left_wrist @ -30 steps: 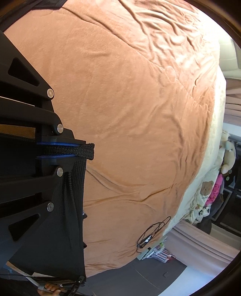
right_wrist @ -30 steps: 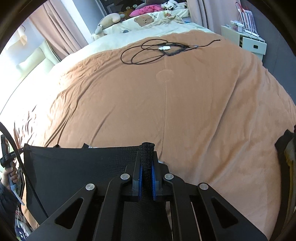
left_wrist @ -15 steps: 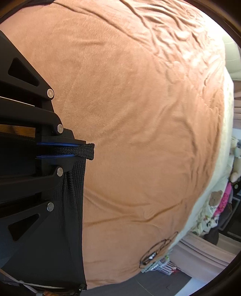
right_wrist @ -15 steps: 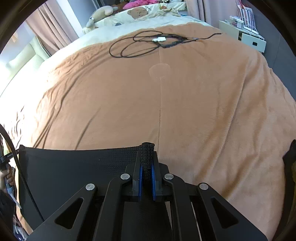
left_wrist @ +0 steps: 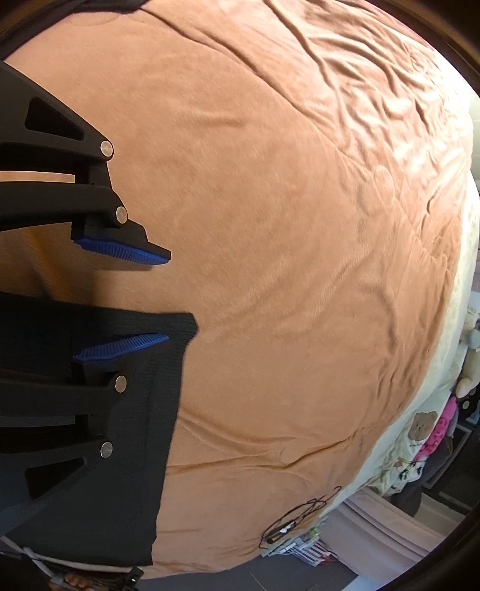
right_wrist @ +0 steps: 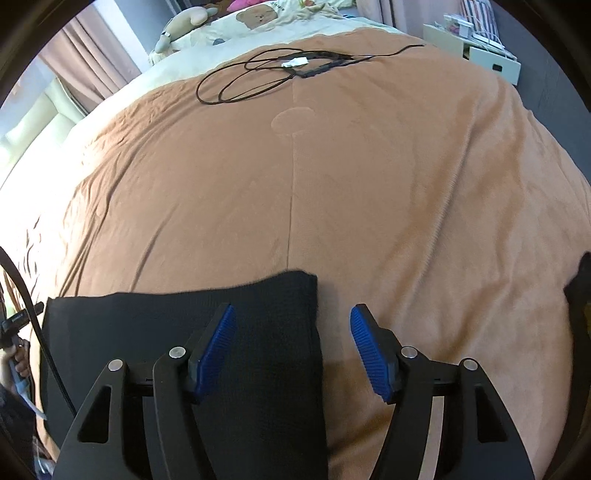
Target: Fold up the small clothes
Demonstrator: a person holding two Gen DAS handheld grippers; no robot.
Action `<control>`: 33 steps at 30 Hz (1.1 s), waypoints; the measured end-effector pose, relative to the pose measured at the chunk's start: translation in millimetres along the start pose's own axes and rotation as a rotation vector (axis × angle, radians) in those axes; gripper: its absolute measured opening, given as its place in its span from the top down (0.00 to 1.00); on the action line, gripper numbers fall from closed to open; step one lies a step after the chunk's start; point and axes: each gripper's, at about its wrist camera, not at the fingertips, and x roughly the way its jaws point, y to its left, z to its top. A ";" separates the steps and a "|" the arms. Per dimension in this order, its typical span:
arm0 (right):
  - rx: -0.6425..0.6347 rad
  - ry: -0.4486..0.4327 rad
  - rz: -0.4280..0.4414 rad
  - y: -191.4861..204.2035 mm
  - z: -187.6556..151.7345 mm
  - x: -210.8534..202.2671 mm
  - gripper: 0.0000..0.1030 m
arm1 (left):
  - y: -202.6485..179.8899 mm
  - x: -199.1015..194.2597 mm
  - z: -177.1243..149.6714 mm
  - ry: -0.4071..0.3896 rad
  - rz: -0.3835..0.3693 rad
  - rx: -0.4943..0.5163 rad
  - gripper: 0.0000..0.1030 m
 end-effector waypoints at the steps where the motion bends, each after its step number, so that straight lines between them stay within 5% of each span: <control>1: 0.004 0.005 0.009 -1.8 -2.6 -5.1 0.39 | 2.6 -4.8 -2.2 -0.001 -0.006 -0.007 0.60; 6: 0.016 0.014 0.036 -15.6 -21.5 -34.3 0.39 | 10.1 -31.6 -16.4 -0.012 -0.024 -0.014 0.51; 17: 0.084 0.003 0.093 -41.1 -84.6 -93.2 0.39 | 14.4 -87.5 -71.4 -0.019 -0.088 -0.033 0.51; 33: 0.198 -0.032 0.196 -84.3 -182.1 -137.9 0.39 | 30.7 -114.9 -168.8 -0.004 -0.161 -0.101 0.51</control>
